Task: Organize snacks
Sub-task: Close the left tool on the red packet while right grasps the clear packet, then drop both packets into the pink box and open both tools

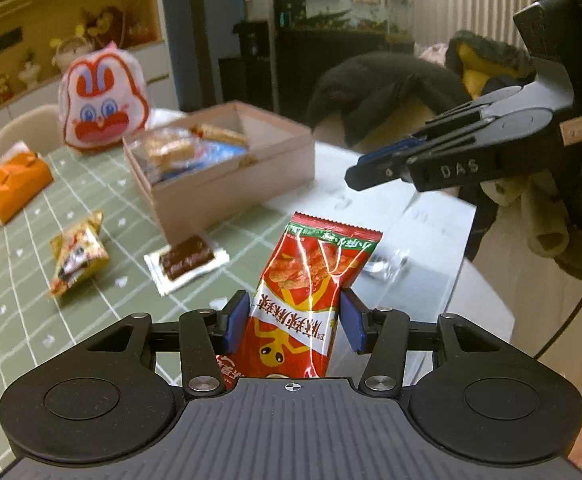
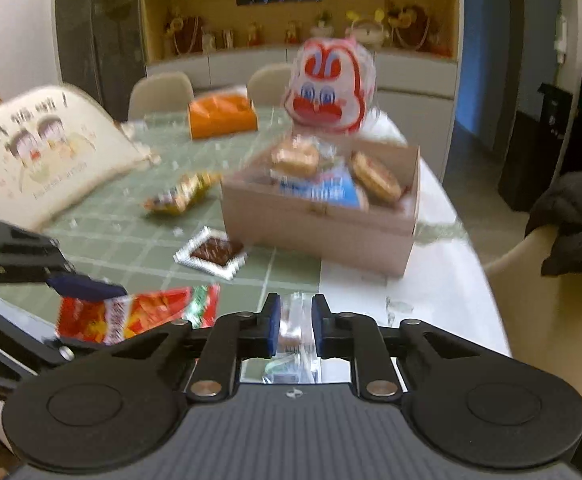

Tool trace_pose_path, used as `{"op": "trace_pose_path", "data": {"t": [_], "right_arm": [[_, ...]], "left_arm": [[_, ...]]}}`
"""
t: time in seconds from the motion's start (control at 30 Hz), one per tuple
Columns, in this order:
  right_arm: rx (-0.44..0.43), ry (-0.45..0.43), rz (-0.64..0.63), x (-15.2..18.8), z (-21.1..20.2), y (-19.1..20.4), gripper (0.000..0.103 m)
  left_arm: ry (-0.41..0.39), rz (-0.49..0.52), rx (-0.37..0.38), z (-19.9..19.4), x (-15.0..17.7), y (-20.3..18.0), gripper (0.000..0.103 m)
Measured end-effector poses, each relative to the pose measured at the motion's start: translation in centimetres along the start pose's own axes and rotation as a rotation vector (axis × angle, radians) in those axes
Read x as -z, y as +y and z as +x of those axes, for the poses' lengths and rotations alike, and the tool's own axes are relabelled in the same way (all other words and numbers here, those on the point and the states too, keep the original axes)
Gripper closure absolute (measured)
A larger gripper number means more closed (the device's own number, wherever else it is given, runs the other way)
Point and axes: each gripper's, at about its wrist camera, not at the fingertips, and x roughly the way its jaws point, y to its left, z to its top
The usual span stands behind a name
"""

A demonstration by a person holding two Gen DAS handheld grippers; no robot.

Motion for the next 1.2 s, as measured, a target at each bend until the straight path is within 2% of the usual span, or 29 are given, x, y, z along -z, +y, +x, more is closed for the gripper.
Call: {"op": "trace_pose_path", "data": {"t": [0.1, 0.17, 0.23, 0.3, 0.43, 0.6, 0.7, 0.87, 0.97, 1.1, 1.2], "right_arm": [[-0.003, -0.024, -0.019, -1.2, -1.0, 0.1, 0.086], [0.030, -0.028, -0.053, -1.5, -1.0, 0.3, 0.079], [0.039, 0.005, -0.059, -1.0, 0.2, 0.0, 0.052], [0.043, 0.036, -0.046, 0.0, 1.8, -0.1, 0.045], [0.035, 0.095, -0.021, 2.0, 5.0, 0.1, 0.045], [0.044, 0.122, -0.017, 2.5, 7.4, 0.7, 0.046], [0.029, 0.127, -0.056, 2.3, 7.1, 1.3, 0.065], [0.012, 0.072, -0.076, 1.3, 4.7, 1.5, 0.067], [0.006, 0.006, -0.048, -0.3, 2.4, 0.7, 0.067], [0.015, -0.132, -0.020, -5.7, -1.2, -0.8, 0.067], [0.058, -0.210, 0.022, -10.5, -2.1, -2.7, 0.067]], "left_arm": [[-0.041, -0.019, -0.024, -0.9, -0.6, 0.6, 0.048], [-0.061, -0.056, -0.037, -1.4, -0.7, 1.5, 0.048], [-0.080, -0.118, -0.052, -1.8, -0.5, 2.7, 0.048], [-0.092, -0.172, -0.062, -1.9, 0.0, 3.6, 0.048], [-0.090, -0.261, -0.093, -1.8, 0.8, 5.2, 0.048], [-0.071, -0.293, -0.099, -1.5, 1.3, 6.0, 0.048], [-0.065, -0.288, -0.095, -1.5, 1.2, 5.9, 0.048], [-0.073, -0.277, -0.075, -1.2, 0.3, 5.7, 0.048], [-0.119, -0.254, -0.065, -1.9, -2.2, 6.0, 0.048], [-0.256, -0.172, -0.099, -3.2, -7.8, 6.7, 0.048], [-0.249, -0.155, -0.065, -1.0, -11.7, 7.9, 0.047]]}}
